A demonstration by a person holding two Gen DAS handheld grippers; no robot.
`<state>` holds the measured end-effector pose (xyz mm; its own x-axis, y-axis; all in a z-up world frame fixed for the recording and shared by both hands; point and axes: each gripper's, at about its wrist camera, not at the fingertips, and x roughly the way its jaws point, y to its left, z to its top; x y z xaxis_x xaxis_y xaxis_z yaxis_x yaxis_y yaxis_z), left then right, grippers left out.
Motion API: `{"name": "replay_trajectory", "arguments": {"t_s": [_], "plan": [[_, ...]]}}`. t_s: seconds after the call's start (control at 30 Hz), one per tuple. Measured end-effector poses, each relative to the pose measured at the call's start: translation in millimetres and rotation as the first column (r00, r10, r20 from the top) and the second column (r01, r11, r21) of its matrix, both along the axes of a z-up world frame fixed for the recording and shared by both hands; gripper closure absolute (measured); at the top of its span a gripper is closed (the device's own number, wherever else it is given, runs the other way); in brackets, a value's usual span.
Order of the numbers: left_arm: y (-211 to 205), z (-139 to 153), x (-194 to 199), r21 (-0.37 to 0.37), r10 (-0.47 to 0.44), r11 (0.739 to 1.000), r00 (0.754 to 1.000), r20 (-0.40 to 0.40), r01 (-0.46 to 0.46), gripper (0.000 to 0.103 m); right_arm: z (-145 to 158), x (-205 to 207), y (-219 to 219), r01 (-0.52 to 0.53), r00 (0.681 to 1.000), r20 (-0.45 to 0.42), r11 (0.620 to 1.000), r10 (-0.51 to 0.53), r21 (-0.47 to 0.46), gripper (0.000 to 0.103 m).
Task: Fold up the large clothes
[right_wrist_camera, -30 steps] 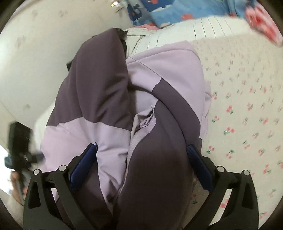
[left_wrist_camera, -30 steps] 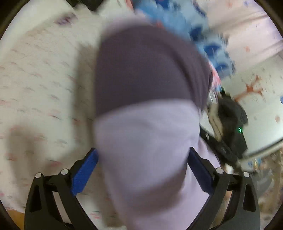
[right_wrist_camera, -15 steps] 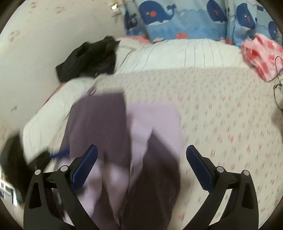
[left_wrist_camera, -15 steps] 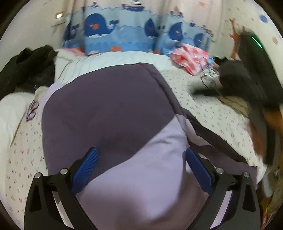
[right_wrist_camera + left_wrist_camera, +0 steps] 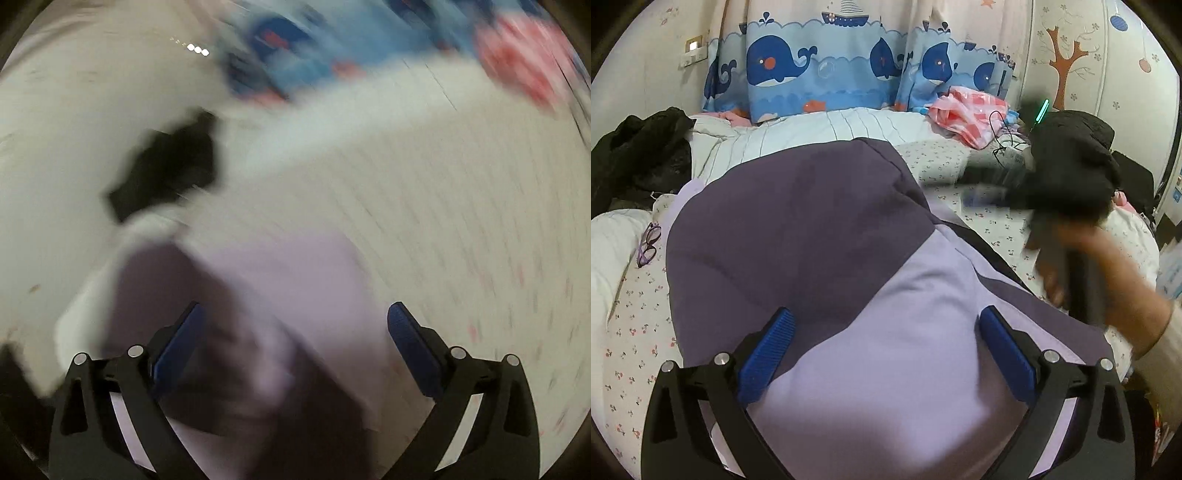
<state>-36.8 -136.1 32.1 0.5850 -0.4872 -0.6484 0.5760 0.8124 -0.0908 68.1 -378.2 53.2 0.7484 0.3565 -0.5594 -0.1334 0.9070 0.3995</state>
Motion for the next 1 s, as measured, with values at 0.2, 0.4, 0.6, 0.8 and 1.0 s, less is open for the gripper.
{"name": "replay_trajectory", "arguments": {"t_s": [0.2, 0.4, 0.6, 0.8, 1.0], "plan": [[1.3, 0.9, -6.4, -0.001, 0.005, 1.000, 1.000, 0.015, -0.005, 0.007, -19.7, 51.0, 69.8, -0.113, 0.986, -0.146, 0.967, 0.080, -0.227, 0.007], [5.9, 3.6, -10.6, -0.021, -0.018, 1.000, 1.000, -0.010, 0.018, 0.007, -84.3, 2.3, 16.1, 0.087, 0.993, -0.100, 0.975, -0.068, 0.202, 0.007], [-8.5, 0.4, -16.4, 0.058, -0.004, 0.998, 0.999, 0.038, 0.002, 0.007, -85.5, 19.2, 3.0, 0.041, 0.989, -0.146, 0.977, -0.010, 0.211, 0.007], [-6.7, -1.1, -19.5, 0.058, -0.002, 0.998, 0.999, 0.050, -0.001, 0.007, -69.6, 14.2, 10.9, -0.041, 0.979, -0.198, 0.999, 0.045, 0.026, 0.007], [-10.4, -1.9, -20.3, 0.068, -0.003, 0.998, 0.998, 0.055, -0.001, 0.007, -91.5, 2.4, 0.6, 0.001, 0.990, -0.140, 0.988, 0.020, 0.153, 0.007]]}}
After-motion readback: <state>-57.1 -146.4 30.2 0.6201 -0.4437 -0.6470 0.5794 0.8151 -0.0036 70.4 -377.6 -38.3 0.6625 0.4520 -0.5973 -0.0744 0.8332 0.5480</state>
